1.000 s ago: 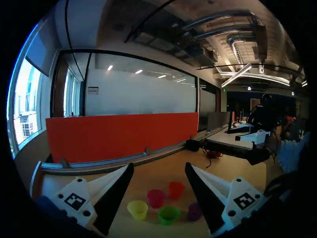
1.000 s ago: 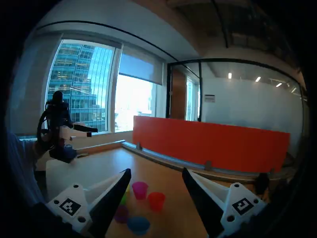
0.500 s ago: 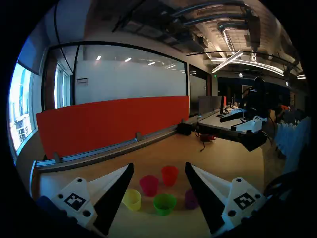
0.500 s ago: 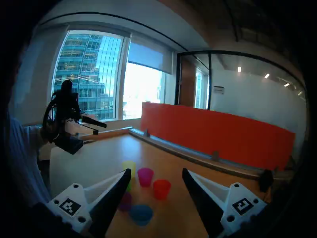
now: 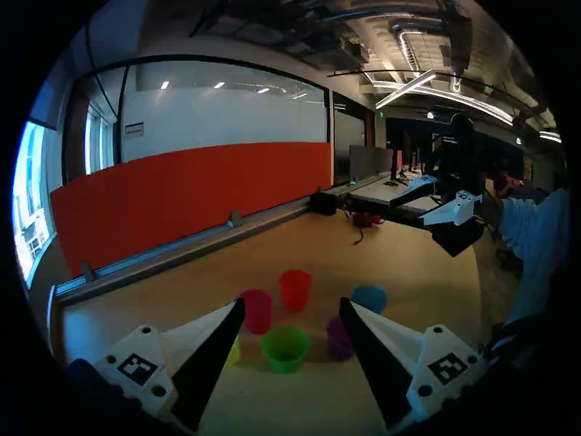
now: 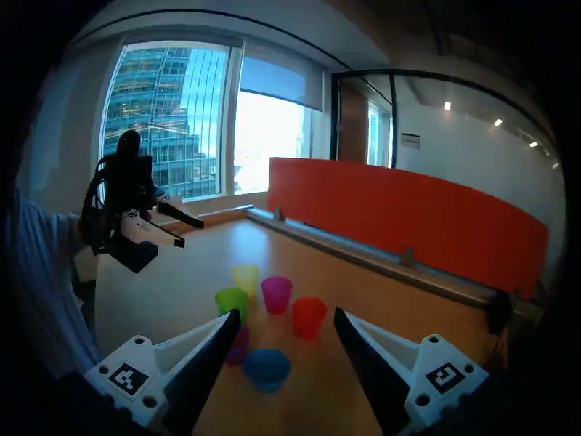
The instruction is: Pour water
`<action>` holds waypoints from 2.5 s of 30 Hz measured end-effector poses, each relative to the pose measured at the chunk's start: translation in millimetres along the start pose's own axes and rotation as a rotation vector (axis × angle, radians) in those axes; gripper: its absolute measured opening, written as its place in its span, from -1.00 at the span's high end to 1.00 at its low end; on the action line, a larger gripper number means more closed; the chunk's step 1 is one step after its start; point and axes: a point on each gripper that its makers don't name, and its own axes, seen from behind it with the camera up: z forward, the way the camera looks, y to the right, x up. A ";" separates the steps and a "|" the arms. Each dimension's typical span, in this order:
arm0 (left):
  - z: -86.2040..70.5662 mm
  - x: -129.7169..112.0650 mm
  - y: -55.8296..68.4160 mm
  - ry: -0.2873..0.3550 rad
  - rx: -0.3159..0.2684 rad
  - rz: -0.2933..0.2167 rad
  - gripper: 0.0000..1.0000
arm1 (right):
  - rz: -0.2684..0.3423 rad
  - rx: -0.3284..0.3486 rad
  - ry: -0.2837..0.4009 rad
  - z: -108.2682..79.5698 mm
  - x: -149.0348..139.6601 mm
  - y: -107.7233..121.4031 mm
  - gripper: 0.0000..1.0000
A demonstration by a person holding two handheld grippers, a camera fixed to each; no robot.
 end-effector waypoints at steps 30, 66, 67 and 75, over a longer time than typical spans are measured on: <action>39.6 -123.5 1.4 -0.242 -0.026 -0.013 -0.93 | -0.043 0.048 -0.198 30.3 -109.8 -15.2 -1.00; 101.0 -149.5 -3.9 -0.320 -0.084 0.001 -0.92 | -0.028 0.102 -0.294 83.3 -170.4 -26.1 -1.00; 102.3 -149.3 -3.5 -0.319 -0.086 0.000 -0.92 | -0.027 0.103 -0.292 84.3 -170.0 -26.6 -1.00; 110.3 -146.6 -2.1 -0.318 -0.093 0.000 -0.92 | -0.023 0.108 -0.282 89.3 -166.5 -27.8 -0.99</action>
